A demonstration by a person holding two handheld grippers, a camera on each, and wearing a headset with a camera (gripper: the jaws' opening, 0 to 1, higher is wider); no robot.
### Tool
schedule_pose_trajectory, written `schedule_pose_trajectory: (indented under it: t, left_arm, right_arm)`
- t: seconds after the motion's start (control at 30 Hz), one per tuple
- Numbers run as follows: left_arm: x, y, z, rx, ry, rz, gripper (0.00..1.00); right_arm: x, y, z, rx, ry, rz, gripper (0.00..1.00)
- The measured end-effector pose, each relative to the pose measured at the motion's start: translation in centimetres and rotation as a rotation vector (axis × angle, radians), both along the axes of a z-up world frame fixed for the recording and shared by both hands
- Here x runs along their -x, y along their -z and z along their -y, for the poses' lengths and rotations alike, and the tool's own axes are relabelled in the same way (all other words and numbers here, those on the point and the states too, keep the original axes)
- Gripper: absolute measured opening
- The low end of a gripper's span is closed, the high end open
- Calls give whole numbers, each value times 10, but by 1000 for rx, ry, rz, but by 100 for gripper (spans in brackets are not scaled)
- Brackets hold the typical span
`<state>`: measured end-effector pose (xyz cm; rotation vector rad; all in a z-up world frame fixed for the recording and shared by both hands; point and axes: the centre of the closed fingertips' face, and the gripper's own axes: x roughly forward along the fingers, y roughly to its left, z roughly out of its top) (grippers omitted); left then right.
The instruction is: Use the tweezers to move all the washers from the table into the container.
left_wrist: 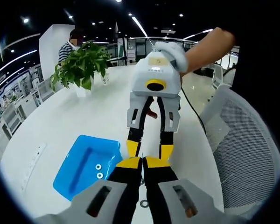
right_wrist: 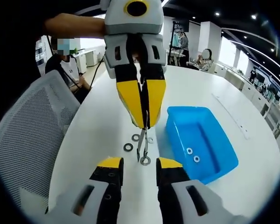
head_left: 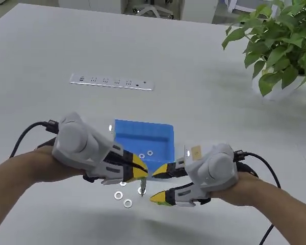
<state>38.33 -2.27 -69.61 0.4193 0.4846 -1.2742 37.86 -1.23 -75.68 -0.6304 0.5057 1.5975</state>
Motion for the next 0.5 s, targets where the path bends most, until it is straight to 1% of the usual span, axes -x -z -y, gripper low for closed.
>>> schedule_pose_trajectory:
  t: [0.03, 0.13, 0.23, 0.5]
  left_arm:
    - [0, 0, 0, -1, 1, 0, 5]
    - [0, 0, 0, -7, 7, 3, 5]
    - [0, -1, 1, -9, 8, 4, 5]
    - [-1, 0, 2, -10, 13, 2, 5]
  right_arm:
    - [-1, 2, -2, 6, -3, 10, 27]
    - [-1, 6, -7, 10, -12, 4, 24]
    - [-2, 11, -11, 21, -25, 13, 20]
    - [-1, 15, -16, 21, -35, 13, 12]
